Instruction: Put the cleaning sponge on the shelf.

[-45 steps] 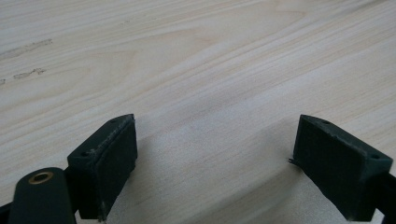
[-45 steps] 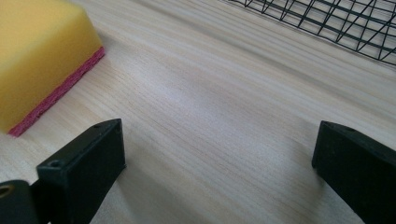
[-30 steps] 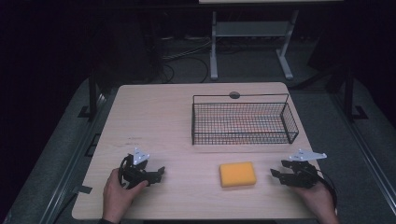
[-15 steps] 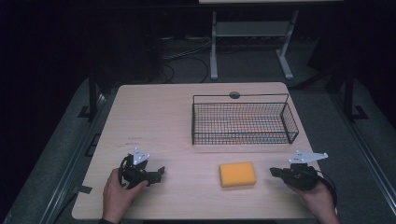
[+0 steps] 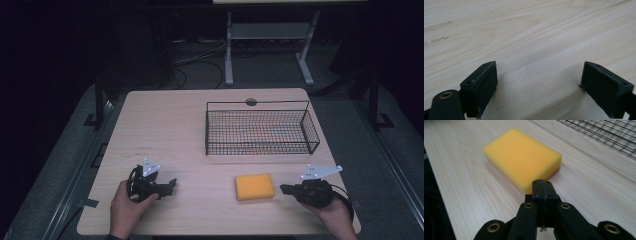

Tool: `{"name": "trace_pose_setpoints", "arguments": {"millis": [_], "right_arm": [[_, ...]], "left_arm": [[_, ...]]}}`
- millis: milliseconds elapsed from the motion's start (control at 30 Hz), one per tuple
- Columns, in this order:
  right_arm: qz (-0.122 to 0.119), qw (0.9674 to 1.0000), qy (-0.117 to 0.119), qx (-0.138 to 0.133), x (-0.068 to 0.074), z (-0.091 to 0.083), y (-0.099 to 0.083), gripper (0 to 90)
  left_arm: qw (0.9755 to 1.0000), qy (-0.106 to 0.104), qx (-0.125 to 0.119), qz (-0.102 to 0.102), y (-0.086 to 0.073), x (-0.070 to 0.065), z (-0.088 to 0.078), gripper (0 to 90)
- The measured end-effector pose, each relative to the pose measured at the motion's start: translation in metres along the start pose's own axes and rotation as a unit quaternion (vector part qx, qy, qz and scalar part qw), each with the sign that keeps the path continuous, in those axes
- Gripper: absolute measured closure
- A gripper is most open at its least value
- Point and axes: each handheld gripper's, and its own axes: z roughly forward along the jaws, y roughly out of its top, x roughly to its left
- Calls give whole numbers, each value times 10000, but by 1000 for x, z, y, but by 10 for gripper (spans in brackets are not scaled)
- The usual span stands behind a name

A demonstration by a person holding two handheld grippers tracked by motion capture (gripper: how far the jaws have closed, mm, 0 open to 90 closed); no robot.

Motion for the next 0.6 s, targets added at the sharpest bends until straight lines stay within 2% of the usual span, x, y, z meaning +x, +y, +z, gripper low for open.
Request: {"name": "trace_pose_setpoints", "arguments": {"millis": [300,400,600], "right_arm": [[-213,9994,282,12,14,6,6,896],[-183,9993,332,30,17,8,7,896],[-278,9984,474,134,22,15,7,896]], "left_arm": [[10000,0,-1,0,0,0,0,129],[10000,0,0,1,0,0,0,129],[10000,1,-1,1,0,0,0,129]]}}
